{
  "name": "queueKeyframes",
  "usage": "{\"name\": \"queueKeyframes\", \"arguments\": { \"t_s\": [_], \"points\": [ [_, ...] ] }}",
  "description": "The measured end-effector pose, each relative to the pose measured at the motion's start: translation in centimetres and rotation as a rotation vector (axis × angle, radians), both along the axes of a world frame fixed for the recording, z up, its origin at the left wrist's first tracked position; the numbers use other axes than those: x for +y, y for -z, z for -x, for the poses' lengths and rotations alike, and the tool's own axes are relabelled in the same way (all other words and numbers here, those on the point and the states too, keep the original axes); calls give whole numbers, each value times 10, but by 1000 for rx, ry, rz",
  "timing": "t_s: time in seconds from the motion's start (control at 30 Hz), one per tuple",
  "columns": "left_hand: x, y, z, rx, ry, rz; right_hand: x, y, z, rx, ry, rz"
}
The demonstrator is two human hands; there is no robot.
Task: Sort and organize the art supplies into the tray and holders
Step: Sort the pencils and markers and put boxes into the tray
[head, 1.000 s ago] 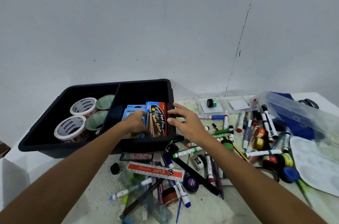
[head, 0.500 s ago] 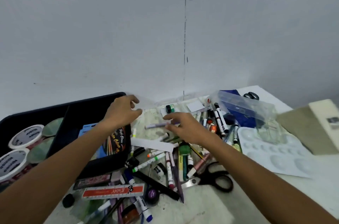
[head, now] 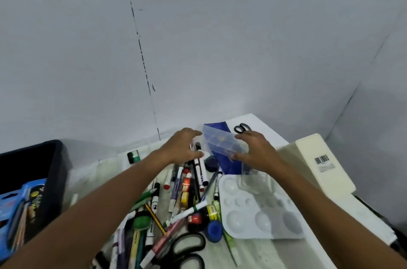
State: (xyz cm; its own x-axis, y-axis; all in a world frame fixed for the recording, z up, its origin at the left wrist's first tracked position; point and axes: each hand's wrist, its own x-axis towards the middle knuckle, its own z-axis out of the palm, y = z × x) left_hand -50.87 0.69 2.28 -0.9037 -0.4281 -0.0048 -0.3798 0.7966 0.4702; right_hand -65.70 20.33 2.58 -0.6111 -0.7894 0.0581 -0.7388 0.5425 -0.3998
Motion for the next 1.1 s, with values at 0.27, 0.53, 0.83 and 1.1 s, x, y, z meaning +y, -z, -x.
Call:
{"name": "queueKeyframes", "arguments": {
  "t_s": [0.27, 0.53, 0.83, 1.1],
  "points": [
    [9, 15, 34, 145, -67, -99, -3, 14, 20, -182, 76, 158],
    [-7, -15, -6, 227, -58, 117, -26, -29, 4, -198, -96, 235],
    [-31, -18, -133, -115, -179, 190, -92, -25, -58, -428, -542, 97],
    [-52, -14, -169, -116, -383, 210, -154, -17, -84, -265, -692, 90]
  ]
}}
